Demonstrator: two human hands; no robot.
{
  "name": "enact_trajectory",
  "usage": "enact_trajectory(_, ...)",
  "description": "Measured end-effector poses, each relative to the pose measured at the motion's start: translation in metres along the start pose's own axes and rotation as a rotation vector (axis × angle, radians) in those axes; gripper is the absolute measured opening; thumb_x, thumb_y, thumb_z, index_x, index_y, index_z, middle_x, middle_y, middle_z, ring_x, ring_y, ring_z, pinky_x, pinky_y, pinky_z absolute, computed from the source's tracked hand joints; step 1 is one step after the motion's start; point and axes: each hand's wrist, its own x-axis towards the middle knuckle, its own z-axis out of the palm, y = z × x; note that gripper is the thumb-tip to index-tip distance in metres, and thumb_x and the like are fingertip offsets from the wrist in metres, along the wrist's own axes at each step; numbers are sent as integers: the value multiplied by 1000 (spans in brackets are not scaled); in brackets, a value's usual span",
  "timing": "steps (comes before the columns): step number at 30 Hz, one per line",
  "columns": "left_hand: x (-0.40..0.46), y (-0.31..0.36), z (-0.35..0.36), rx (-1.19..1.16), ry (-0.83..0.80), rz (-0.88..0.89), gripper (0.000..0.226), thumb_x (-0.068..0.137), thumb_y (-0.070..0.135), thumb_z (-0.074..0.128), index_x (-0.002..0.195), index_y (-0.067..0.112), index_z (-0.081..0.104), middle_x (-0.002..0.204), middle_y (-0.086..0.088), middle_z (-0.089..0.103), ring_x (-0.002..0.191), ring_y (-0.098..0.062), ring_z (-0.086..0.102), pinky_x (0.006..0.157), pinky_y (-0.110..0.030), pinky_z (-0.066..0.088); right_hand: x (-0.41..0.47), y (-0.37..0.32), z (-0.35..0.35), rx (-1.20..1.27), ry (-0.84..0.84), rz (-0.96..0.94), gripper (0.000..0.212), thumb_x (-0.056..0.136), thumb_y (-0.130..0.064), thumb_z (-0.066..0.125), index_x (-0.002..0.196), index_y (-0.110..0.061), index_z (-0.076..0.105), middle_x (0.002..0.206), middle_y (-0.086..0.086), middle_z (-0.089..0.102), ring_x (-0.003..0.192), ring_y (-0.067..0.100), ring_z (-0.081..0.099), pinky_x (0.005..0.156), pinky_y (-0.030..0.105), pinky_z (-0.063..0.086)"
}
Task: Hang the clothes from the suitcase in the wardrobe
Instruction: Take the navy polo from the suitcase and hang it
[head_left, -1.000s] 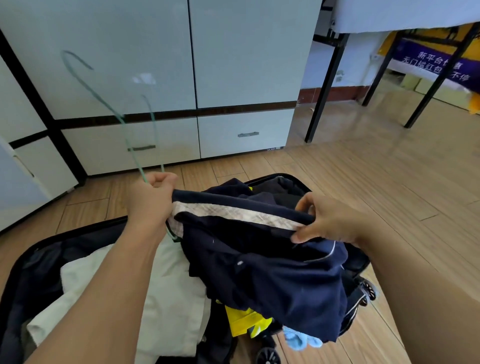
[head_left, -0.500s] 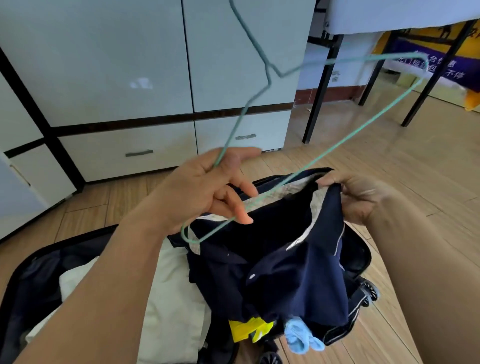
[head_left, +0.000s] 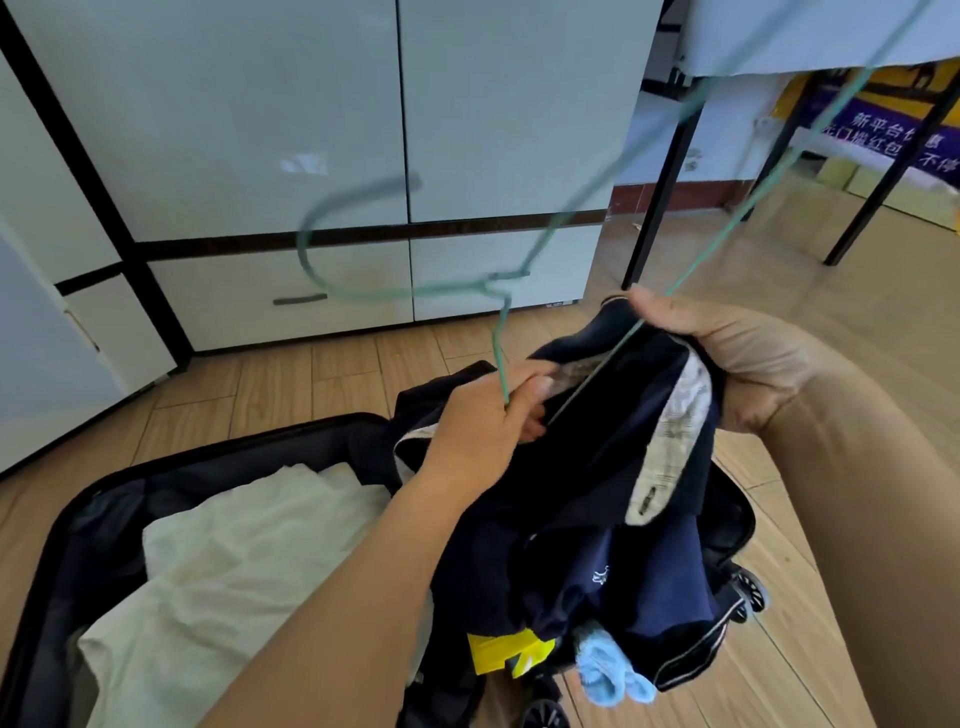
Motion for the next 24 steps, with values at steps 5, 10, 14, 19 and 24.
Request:
enact_trajectory(5, 4, -5, -18, 346, -19, -236, 32, 86, 32, 70, 115, 26, 60, 99, 4, 67, 90, -13, 64, 86, -31, 52, 5, 0, -12, -103, 386, -44, 11, 86, -18, 65, 81, -9, 66, 63, 9, 68, 51, 20, 66, 51, 30, 57)
enact_trajectory(10, 11, 30, -28, -205, 106, -178, 39, 82, 28, 74, 118, 29, 57, 106, 9, 67, 100, -5, 61, 89, -25, 46, 5, -3, -8, -175, 336, -74, 10, 85, -1, 61, 79, -9, 64, 59, 8, 65, 47, 18, 63, 48, 26, 55)
enact_trajectory(14, 15, 56, -32, -545, 229, 7, 18, 85, 17, 68, 99, 27, 64, 99, -3, 69, 100, -11, 65, 86, -25, 49, -3, -5, 0, -258, 165, -69, 15, 88, 4, 56, 83, -7, 64, 61, 8, 67, 47, 14, 64, 48, 21, 54)
enact_trajectory(19, 15, 60, -24, -753, 335, 156, 32, 98, 28, 49, 76, 30, 71, 71, 3, 59, 65, -9, 48, 72, -23, 39, -15, -18, 8, -273, 87, -74, 22, 80, 6, 59, 100, 0, 67, 83, 17, 70, 61, 21, 68, 64, 31, 59)
enact_trajectory(24, 16, 32, -24, -755, 343, 7, 38, 101, 14, 46, 68, 19, 64, 61, 7, 54, 61, -5, 51, 76, -22, 41, -25, -33, 4, 16, 161, -157, 42, 80, 8, 51, 122, 5, 58, 115, 23, 62, 89, 29, 66, 74, 39, 60)
